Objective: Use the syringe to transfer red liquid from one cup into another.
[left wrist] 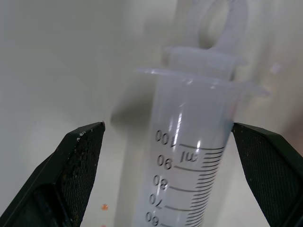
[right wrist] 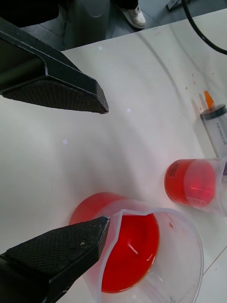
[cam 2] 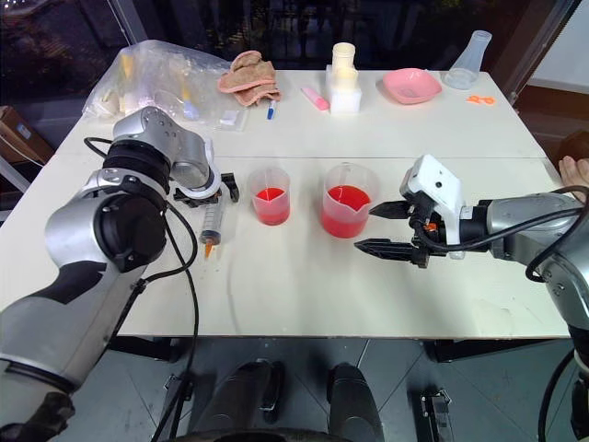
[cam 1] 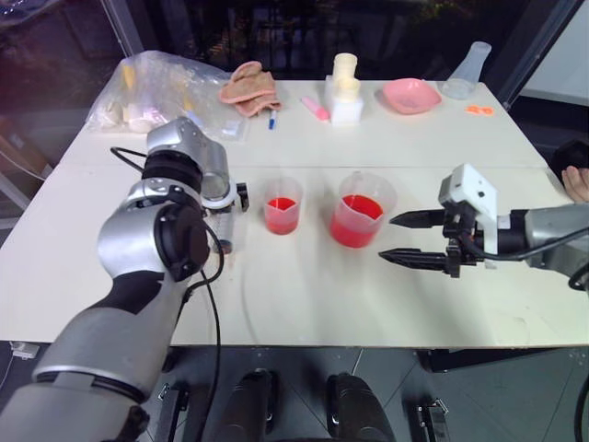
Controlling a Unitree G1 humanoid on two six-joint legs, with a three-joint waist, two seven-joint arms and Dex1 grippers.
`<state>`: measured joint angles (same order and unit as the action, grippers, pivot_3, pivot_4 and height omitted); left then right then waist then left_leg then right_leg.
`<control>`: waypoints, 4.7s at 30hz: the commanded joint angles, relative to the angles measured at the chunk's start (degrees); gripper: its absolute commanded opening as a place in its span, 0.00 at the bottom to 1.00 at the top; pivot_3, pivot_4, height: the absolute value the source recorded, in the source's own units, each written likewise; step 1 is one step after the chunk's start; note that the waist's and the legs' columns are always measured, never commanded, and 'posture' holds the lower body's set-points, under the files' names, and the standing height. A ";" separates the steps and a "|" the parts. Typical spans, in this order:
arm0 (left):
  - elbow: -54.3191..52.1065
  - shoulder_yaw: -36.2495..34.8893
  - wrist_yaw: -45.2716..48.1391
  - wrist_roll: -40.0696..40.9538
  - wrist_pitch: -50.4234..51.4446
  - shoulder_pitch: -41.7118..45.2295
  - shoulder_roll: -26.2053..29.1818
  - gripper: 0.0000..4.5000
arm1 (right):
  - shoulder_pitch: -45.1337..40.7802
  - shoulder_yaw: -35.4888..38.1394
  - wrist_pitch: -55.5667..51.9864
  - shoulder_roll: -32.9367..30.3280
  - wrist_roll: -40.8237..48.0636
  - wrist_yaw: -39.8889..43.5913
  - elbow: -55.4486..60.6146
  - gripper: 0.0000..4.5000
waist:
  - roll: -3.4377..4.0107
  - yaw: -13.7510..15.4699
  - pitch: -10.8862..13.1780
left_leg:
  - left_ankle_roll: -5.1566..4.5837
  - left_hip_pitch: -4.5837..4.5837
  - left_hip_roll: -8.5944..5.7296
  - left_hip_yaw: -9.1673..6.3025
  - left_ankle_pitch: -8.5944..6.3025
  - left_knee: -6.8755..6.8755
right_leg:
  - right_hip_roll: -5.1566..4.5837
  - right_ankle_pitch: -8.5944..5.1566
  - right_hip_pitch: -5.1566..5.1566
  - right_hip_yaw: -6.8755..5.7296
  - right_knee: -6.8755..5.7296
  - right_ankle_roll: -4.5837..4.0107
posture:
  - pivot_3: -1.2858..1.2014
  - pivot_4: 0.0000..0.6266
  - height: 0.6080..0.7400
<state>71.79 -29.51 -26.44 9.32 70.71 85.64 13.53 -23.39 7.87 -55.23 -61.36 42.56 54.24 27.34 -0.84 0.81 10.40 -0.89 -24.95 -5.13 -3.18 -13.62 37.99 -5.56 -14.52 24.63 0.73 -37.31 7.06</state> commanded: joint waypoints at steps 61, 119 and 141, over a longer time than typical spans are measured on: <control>-47.24 32.07 71.81 12.56 -60.74 -24.29 -19.39 0.34 | -9.01 23.05 -0.30 3.38 55.50 -51.42 -0.07 0.80 | 0.11 1.31 -0.09 | -0.46 -0.24 0.05 0.20 -0.06 0.22 | 0.01 0.13 0.12 0.11 0.10 0.00 | 0.52 0.24 1.00; -43.67 38.53 72.37 3.41 -67.41 -35.32 -20.57 0.34 | -17.37 6.08 0.73 23.24 41.70 -51.44 -7.74 0.01 | 0.15 1.28 -0.12 | -0.54 -0.21 0.04 0.20 -0.06 0.23 | 0.05 0.13 0.10 0.10 0.10 0.00 | 0.52 0.24 1.00; -42.18 41.68 73.80 0.25 -67.28 -39.55 -19.32 0.34 | -19.76 10.91 2.98 23.39 49.23 -56.12 -9.41 0.01 | 0.15 1.26 -0.12 | -0.55 -0.22 0.04 0.20 -0.06 0.22 | 0.04 0.13 0.09 0.10 0.10 0.00 | 0.52 0.24 1.00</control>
<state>27.93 6.65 46.10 12.99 0.97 47.67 -5.02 -38.34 15.21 -55.88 -38.22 87.58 -3.44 14.57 -0.69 2.06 10.28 -1.44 -25.17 -5.09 -2.98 -13.68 38.21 -5.52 -14.40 24.72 0.83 -37.21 7.07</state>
